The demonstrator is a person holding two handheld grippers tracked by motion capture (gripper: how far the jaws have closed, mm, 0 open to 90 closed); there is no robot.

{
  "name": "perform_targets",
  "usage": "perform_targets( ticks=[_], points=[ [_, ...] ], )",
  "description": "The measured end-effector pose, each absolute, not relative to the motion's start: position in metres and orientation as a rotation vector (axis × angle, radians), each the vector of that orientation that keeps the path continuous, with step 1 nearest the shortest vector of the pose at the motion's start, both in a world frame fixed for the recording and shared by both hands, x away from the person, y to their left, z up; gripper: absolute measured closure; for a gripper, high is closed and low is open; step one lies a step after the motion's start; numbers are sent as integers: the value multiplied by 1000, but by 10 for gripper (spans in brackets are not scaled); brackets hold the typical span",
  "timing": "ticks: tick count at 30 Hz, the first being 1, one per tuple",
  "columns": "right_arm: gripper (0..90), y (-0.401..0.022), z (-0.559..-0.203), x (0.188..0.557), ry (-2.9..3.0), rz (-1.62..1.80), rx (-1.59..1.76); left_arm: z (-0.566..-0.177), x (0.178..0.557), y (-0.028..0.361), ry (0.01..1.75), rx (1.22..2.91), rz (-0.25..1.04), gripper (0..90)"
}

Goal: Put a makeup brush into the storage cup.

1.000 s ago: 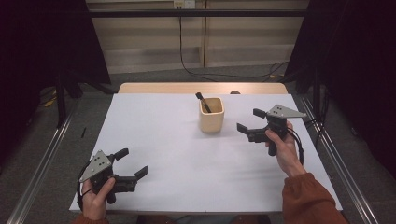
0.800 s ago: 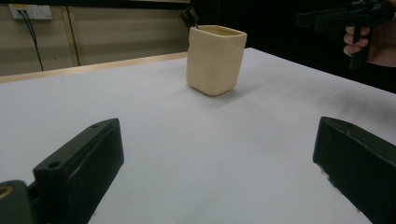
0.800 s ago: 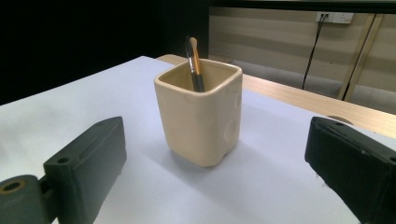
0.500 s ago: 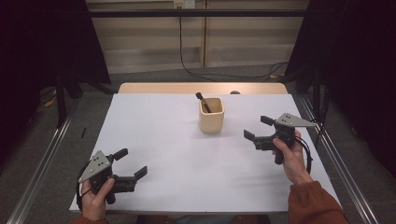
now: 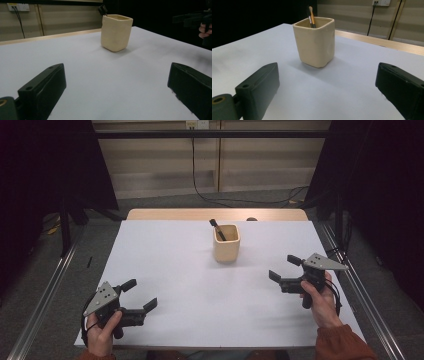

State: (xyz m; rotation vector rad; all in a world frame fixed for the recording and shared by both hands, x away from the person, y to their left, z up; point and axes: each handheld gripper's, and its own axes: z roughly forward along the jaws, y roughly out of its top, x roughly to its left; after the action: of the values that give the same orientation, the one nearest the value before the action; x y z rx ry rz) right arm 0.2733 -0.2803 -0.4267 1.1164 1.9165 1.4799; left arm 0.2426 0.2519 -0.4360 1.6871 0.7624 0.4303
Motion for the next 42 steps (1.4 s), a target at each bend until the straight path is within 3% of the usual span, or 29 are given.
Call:
perform_targets(
  ticks=[32, 42],
  points=[
    [51, -312, -436, 209, 1830, 1475, 1180, -435, 239, 258, 784, 1662, 449, 15],
    [51, -313, -438, 205, 1833, 1457, 1184, -435, 239, 256, 769, 1673, 449, 15]
  ],
)
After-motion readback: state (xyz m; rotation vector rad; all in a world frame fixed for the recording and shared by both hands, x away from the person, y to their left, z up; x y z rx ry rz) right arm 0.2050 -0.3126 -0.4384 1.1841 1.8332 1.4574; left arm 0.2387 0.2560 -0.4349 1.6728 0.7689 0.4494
